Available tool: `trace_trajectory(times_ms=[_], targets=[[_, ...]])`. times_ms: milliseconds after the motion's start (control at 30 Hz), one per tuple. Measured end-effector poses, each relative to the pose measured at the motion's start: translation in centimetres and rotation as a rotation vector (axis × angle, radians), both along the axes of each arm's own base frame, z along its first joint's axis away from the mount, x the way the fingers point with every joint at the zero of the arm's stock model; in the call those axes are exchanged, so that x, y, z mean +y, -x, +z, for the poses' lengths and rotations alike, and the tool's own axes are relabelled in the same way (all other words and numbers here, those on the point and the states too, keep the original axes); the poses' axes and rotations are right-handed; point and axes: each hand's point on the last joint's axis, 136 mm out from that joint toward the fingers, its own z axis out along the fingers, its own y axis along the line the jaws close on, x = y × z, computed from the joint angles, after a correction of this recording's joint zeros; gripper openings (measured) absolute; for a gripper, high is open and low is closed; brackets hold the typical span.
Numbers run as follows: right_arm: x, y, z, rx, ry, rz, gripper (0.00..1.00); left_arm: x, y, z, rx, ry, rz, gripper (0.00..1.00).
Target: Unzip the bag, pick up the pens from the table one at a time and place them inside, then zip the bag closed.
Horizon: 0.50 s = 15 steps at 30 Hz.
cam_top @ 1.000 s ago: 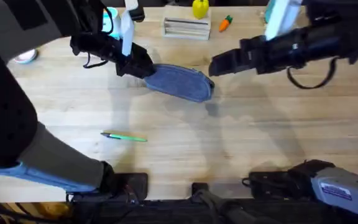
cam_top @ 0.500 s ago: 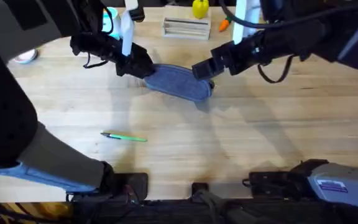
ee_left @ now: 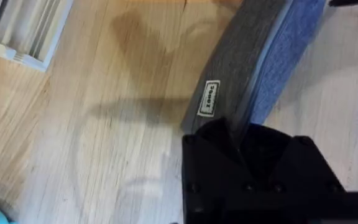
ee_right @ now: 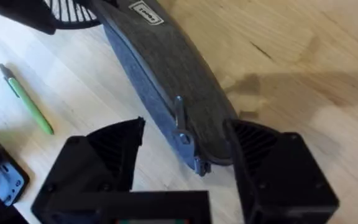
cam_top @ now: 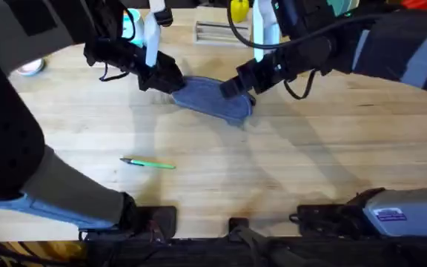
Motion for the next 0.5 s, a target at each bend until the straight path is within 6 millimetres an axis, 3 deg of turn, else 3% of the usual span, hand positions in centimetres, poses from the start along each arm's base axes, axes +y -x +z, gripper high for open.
trace_trajectory(times_ms=[67, 100, 167, 500], targets=[[0.0, 0.01, -0.19, 0.004, 0.003, 0.002, 0.697, 0.0, 0.0, 0.0, 0.0, 0.0, 0.0, 0.043], [0.0, 0.0, -0.2, 0.003, 0.003, 0.003, 0.566, 0.0, 0.0, 0.0, 0.0, 0.0, 0.0, 0.043], [0.0, 0.01, -0.21, 0.003, 0.004, 0.004, 0.466, 0.0, 0.0, 0.0, 0.0, 0.0, 0.0, 0.043], [-0.15, -0.12, -0.26, -0.004, 0.014, 0.001, 0.108, 0.0, 0.01, -0.01, 0.0, 0.0, 0.0, 0.043]])
